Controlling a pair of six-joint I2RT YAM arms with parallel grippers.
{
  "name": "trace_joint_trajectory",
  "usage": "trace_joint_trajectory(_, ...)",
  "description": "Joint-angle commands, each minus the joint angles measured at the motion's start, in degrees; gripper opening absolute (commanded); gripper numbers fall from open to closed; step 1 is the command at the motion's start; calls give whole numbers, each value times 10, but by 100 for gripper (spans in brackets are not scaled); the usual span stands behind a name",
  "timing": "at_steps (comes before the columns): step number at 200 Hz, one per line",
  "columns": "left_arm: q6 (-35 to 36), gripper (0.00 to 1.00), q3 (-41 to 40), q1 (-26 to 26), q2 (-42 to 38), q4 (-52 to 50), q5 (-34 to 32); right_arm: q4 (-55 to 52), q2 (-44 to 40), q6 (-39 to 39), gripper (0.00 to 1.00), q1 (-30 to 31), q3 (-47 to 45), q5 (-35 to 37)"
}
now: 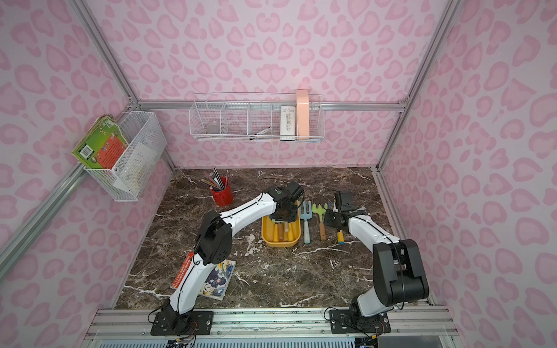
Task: Take the hand rake out of the storage box
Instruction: Pick up the rake from the storage box.
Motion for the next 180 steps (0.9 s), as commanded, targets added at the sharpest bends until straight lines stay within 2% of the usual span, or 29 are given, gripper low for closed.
trace_joint_trajectory(1, 4, 41, 10, 0, 12, -13, -17, 5, -3, -3, 43, 1, -2, 1)
trace_joint_trajectory(95, -10, 21, 10, 0, -5, -23, -30, -3, -9, -2, 43, 2, -2, 3)
trace_joint_trajectory(151, -24, 21, 0, 0, -74, -23, -46, -18, -9, -8, 43, 4, 11, 6)
trace_joint_trajectory(180, -31, 21, -16, 5, -115, -56, -94, -21, -9, -11, 43, 3, 20, 8)
